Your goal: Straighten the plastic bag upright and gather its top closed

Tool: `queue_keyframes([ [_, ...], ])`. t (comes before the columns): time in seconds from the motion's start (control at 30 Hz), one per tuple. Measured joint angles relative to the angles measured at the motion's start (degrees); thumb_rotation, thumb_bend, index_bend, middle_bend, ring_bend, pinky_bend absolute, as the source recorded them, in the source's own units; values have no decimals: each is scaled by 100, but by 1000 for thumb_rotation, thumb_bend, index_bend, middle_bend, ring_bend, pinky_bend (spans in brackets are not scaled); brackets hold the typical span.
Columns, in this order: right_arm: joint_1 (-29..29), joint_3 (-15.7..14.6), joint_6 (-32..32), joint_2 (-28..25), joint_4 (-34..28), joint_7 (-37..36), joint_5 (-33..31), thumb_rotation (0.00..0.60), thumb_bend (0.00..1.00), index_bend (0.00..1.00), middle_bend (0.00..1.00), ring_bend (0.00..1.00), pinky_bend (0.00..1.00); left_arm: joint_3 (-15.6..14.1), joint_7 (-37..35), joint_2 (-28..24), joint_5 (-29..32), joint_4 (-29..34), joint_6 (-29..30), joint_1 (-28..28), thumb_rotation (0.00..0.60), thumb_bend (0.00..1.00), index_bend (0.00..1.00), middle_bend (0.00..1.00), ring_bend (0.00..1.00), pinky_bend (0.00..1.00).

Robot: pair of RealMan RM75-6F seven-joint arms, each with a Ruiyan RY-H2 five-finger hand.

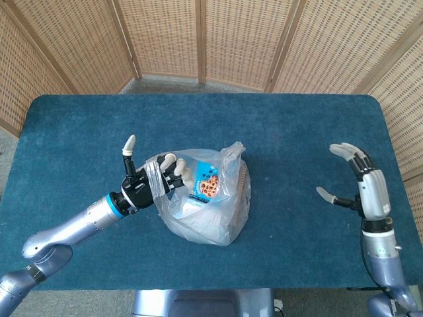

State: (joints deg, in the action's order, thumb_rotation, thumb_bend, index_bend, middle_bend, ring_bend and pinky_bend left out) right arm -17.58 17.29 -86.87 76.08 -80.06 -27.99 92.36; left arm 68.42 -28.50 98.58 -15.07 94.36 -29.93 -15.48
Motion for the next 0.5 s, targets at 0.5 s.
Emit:
queue_keyframes([
  [0.5, -881, 122, 293, 1097, 1271, -370, -282, 600, 102, 219, 241, 164, 146, -43, 290, -27, -108, 18, 186, -176, 0, 134, 479, 370, 263, 213],
])
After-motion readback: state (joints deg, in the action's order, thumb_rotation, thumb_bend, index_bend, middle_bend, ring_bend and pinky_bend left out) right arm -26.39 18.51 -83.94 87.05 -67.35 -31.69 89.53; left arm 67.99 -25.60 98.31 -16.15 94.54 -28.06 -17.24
